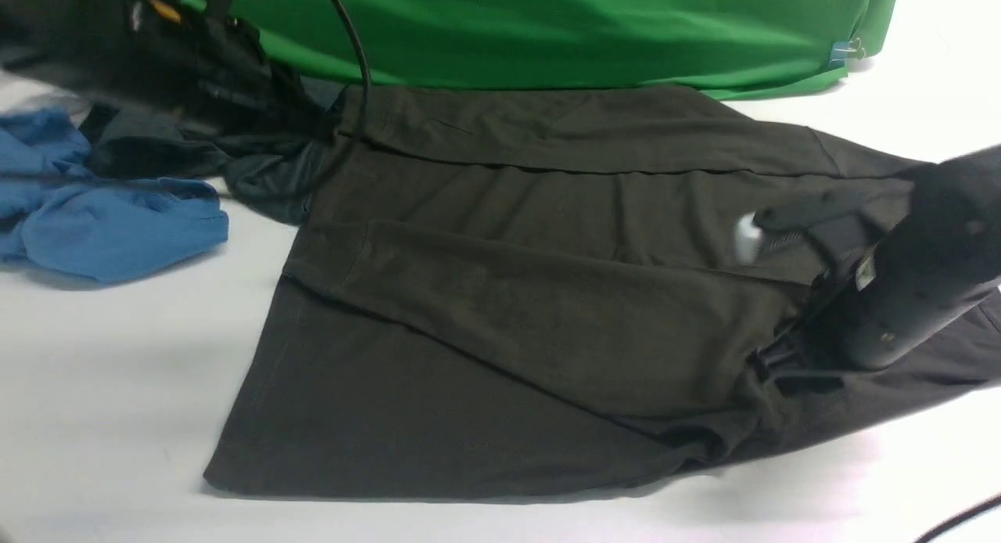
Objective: Fold a long-sleeved shirt on a white desktop.
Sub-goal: 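Grab the top left corner of the dark shirt with the left gripper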
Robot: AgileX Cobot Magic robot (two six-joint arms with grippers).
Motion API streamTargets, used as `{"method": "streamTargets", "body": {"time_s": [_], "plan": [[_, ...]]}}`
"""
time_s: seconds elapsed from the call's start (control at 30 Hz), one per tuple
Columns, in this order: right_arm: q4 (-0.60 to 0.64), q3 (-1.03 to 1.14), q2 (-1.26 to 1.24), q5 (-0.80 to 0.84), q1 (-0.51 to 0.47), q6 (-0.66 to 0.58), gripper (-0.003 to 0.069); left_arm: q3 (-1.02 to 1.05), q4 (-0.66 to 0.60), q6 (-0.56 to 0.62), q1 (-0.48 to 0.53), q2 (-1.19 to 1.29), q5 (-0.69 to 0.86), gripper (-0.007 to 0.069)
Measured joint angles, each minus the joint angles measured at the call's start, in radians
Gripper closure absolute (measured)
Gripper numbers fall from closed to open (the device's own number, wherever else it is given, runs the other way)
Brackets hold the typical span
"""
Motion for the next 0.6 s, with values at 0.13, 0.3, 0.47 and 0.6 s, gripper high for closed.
{"method": "streamTargets", "body": {"time_s": [0.13, 0.3, 0.47, 0.6], "plan": [[0.0, 0.0, -0.108, -0.002, 0.027, 0.002, 0.0214, -0.183, 0.001, 0.048, 0.012, 0.196, 0.034, 0.0571], [0.0, 0.0, -0.191, 0.0, 0.045, -0.019, 0.0224, -0.399, 0.038, 0.098, 0.012, 0.43, 0.083, 0.0426], [0.0, 0.0, -0.213, 0.012, 0.045, -0.056, 0.0236, -0.602, 0.231, 0.352, 0.012, 0.62, 0.076, 0.027], [0.0, 0.0, -0.214, 0.014, 0.045, -0.082, 0.0237, -0.64, 0.278, 0.544, 0.013, 0.689, -0.002, 0.0255]]}}
